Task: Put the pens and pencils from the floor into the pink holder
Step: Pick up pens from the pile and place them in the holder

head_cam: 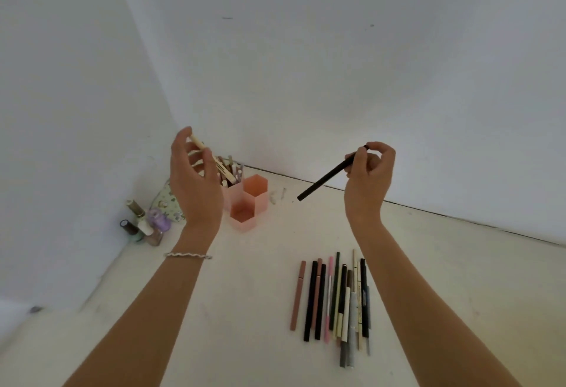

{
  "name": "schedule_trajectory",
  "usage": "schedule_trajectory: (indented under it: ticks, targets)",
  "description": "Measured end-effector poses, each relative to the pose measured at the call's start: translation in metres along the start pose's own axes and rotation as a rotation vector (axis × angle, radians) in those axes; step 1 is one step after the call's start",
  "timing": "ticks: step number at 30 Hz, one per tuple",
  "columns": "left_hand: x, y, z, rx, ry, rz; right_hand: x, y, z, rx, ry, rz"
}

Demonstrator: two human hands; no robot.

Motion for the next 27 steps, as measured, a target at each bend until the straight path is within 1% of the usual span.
schedule_trajectory:
  ticks: [3, 6, 8, 10, 12, 15, 18, 22, 24, 27]
  targets:
    - [0.007, -0.012, 0.011, 0.112, -0.061, 0.065, -0.008, 0.001, 0.009, 0.006, -0.036, -0.005]
    - [0.002, -0.026, 0.024, 0.222, -0.169, 0.134, -0.013, 0.004, 0.015, -0.013, -0.059, -0.011]
    - [-0.002, -0.037, 0.030, 0.348, -0.228, 0.185, -0.015, 0.005, 0.019, -0.038, -0.071, -0.013]
    - [-0.005, -0.045, 0.030, 0.546, -0.225, 0.271, -0.016, 0.005, 0.024, -0.049, -0.081, -0.011]
    - [-0.005, -0.049, 0.026, 0.657, -0.183, 0.333, -0.017, 0.003, 0.032, -0.030, -0.087, -0.030]
    - [0.003, -0.045, 0.009, 0.571, -0.069, 0.371, -0.021, -0.004, 0.058, 0.043, -0.104, -0.092]
    - [0.011, -0.039, -0.005, 0.413, -0.036, 0.307, -0.032, -0.003, 0.098, 0.021, -0.188, -0.145]
    - [0.021, -0.043, -0.020, 0.315, -0.038, 0.270, -0.054, 0.012, 0.143, -0.188, -0.386, -0.266]
    - [0.023, -0.051, -0.027, 0.282, -0.067, 0.247, -0.064, 0.024, 0.157, -0.309, -0.464, -0.330]
    - [0.016, -0.059, -0.030, 0.255, -0.100, 0.182, -0.072, 0.043, 0.163, -0.466, -0.560, -0.370]
Point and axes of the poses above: each hand's wrist, its own x-axis towards the middle knuckle, its own z-axis out of the palm, y = z × x, the point moved 5 cm from there along x, towards the middle knuckle, and after that the axes turned 3 degrees about x, right-handed, at the moved point
